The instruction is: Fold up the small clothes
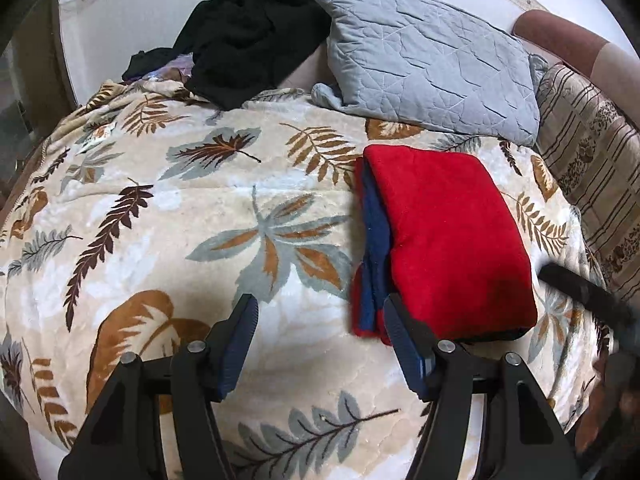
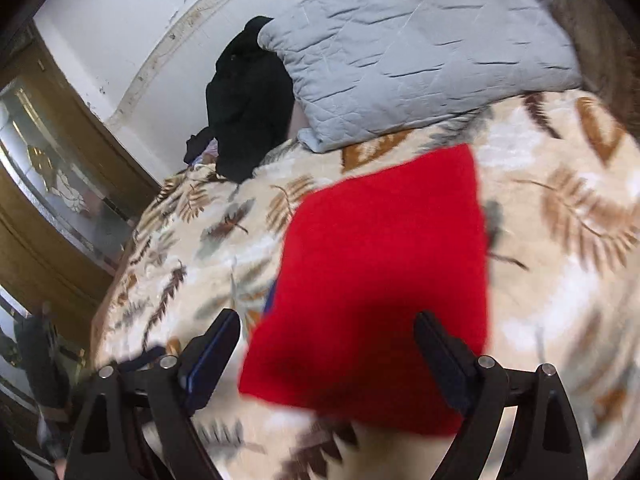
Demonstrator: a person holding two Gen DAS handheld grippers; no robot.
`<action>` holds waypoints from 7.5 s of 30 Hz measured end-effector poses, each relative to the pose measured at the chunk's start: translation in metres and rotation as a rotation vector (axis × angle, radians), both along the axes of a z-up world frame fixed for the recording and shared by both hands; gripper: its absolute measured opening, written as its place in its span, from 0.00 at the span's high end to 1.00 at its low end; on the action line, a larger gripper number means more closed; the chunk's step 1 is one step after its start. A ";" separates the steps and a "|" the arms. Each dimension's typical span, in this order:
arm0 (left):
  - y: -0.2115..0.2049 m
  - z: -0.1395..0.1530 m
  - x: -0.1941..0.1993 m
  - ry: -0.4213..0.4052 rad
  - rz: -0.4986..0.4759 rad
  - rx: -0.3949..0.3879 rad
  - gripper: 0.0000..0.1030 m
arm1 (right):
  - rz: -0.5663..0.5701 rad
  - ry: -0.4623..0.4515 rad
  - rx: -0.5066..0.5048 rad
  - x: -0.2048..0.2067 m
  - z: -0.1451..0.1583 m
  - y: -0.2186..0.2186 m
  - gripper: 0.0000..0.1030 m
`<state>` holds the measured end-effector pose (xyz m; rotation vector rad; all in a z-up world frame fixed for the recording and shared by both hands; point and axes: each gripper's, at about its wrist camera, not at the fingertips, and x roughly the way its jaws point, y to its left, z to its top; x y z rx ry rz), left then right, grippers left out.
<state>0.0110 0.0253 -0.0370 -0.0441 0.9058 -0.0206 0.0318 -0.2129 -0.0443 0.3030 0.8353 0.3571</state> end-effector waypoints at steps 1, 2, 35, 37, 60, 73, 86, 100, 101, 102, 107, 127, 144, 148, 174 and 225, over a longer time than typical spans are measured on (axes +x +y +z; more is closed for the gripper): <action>-0.002 0.001 -0.002 -0.006 0.001 0.006 0.28 | -0.003 -0.015 -0.032 -0.011 0.001 -0.001 0.12; -0.006 0.002 -0.006 -0.022 0.004 0.019 0.26 | -0.007 -0.038 -0.086 -0.028 0.002 -0.001 0.12; -0.013 -0.002 -0.030 -0.064 0.028 0.018 0.25 | -0.096 -0.083 -0.137 -0.098 0.008 -0.017 0.11; -0.007 -0.008 -0.022 -0.048 0.034 -0.010 0.25 | -0.110 -0.034 -0.040 -0.088 0.001 -0.036 0.11; -0.037 -0.070 0.081 0.113 -0.073 -0.090 0.23 | -0.062 0.263 0.155 0.065 -0.074 -0.067 0.41; -0.036 -0.071 0.083 0.114 -0.083 -0.069 0.23 | -0.066 0.225 0.159 0.113 -0.067 -0.062 0.56; -0.039 -0.064 0.074 0.109 -0.060 -0.037 0.23 | -0.143 0.167 0.027 0.071 -0.044 -0.060 0.31; -0.027 -0.035 0.044 0.057 -0.035 -0.017 0.23 | -0.111 0.195 -0.002 0.050 -0.058 -0.047 0.36; -0.026 -0.033 0.041 0.054 -0.031 -0.020 0.23 | -0.112 0.184 -0.004 0.045 -0.054 -0.046 0.36; -0.025 -0.032 0.038 0.049 -0.027 -0.024 0.23 | -0.114 0.158 -0.009 0.035 -0.048 -0.045 0.36; -0.024 -0.031 0.026 0.047 -0.021 -0.043 0.23 | -0.089 0.075 -0.030 -0.002 -0.024 -0.033 0.34; -0.007 -0.035 0.015 0.059 0.007 -0.047 0.23 | -0.016 0.052 0.096 0.057 -0.016 0.005 0.25; -0.028 -0.013 -0.013 0.000 -0.031 -0.022 0.23 | -0.053 -0.029 0.020 -0.046 -0.006 -0.017 0.19; -0.033 -0.008 -0.019 -0.012 -0.032 -0.009 0.23 | -0.071 -0.059 -0.044 -0.076 -0.006 -0.017 0.19; -0.045 0.001 -0.026 -0.032 -0.005 0.086 0.22 | -0.104 -0.086 -0.325 -0.091 -0.003 0.009 0.16; -0.065 0.019 -0.024 -0.137 -0.054 0.081 0.13 | -0.168 -0.088 -0.400 -0.083 0.001 0.005 0.16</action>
